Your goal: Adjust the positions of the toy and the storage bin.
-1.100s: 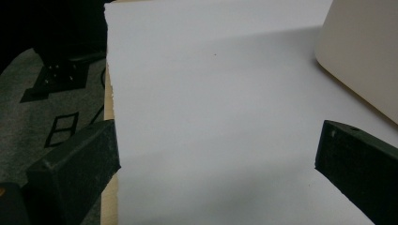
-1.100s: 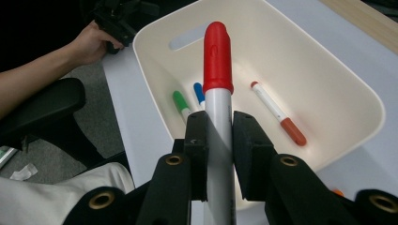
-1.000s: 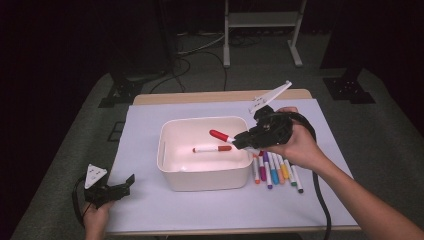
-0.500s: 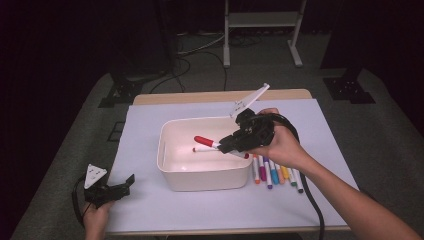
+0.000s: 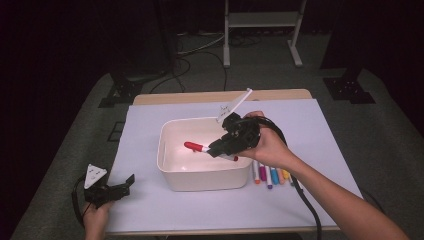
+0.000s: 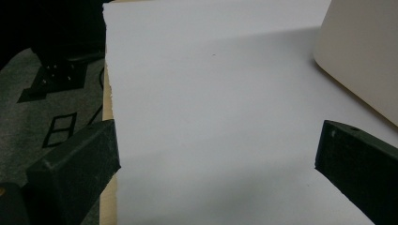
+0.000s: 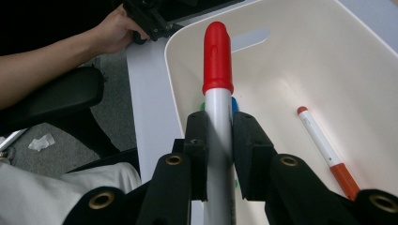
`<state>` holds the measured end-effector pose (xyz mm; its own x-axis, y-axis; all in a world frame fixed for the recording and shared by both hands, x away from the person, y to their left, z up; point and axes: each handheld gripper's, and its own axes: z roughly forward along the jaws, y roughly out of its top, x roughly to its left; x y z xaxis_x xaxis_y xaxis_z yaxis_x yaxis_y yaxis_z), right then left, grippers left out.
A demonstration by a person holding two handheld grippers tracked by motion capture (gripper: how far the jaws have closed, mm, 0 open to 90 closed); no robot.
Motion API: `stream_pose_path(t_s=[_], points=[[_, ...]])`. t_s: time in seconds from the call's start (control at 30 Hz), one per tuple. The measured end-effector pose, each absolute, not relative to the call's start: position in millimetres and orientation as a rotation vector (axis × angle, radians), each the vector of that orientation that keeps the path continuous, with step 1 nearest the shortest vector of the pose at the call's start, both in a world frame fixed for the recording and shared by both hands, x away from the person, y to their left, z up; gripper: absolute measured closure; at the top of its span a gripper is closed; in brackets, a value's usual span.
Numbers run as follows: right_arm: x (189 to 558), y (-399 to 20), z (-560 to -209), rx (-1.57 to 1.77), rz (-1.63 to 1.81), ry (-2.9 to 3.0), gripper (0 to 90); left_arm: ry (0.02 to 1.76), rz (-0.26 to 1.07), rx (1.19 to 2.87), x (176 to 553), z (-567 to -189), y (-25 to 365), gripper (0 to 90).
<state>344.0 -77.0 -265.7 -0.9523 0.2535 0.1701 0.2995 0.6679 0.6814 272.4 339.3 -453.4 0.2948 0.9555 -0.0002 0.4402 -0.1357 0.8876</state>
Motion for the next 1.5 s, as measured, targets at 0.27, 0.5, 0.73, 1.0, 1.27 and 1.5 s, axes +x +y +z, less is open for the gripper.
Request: stream_pose_path(t_s=[0.27,0.5,0.73,1.0,1.27,1.5], points=[[349,-65,-275,-0.443,-1.134,-2.813,75.7,1.272,0.772,1.723,272,-453,339,0.0],[357,-51,-287,-0.411,-1.110,-2.813,75.7,1.270,0.773,1.725,273,-453,340,0.0],[362,-37,-301,-0.370,-1.064,-2.819,75.7,1.271,0.769,1.724,273,-453,340,0.0],[367,-25,-313,-0.346,-1.034,-2.811,75.7,1.268,0.770,1.719,273,-454,340,0.0],[371,-17,-322,-0.338,-1.003,-2.822,75.7,1.269,0.770,1.719,273,-454,340,0.0],[372,-12,-328,-0.325,-0.975,-2.831,75.6,1.271,0.768,1.716,273,-454,340,0.0]])
